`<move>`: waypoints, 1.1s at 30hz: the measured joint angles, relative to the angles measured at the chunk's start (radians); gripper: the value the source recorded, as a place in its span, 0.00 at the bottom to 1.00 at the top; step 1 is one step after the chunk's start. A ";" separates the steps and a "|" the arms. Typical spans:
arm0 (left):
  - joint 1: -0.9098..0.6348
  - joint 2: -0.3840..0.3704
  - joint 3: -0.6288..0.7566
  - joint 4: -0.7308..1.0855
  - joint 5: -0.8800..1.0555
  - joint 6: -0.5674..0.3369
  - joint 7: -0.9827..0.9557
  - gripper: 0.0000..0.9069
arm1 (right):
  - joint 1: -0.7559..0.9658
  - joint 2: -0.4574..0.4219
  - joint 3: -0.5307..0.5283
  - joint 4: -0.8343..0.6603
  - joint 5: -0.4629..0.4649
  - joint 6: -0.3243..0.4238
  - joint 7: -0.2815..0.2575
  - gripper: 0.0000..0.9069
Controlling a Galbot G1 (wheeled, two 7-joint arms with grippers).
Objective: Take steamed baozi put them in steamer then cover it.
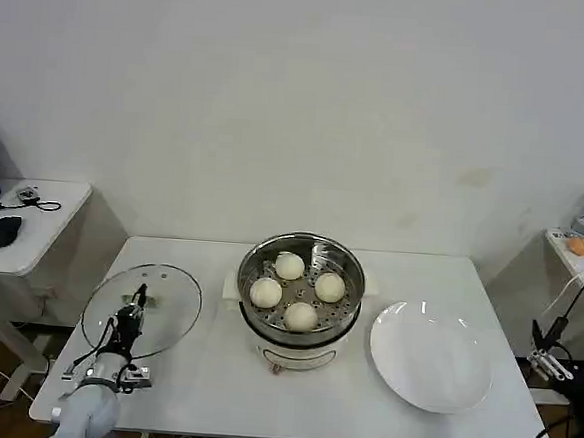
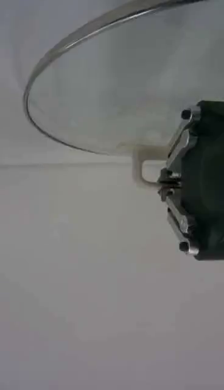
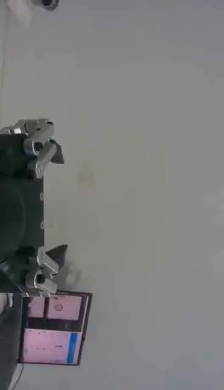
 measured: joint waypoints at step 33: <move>-0.100 0.053 0.367 -0.504 -0.054 0.360 0.255 0.00 | 0.006 0.070 -0.120 0.007 -0.158 0.030 -0.021 1.00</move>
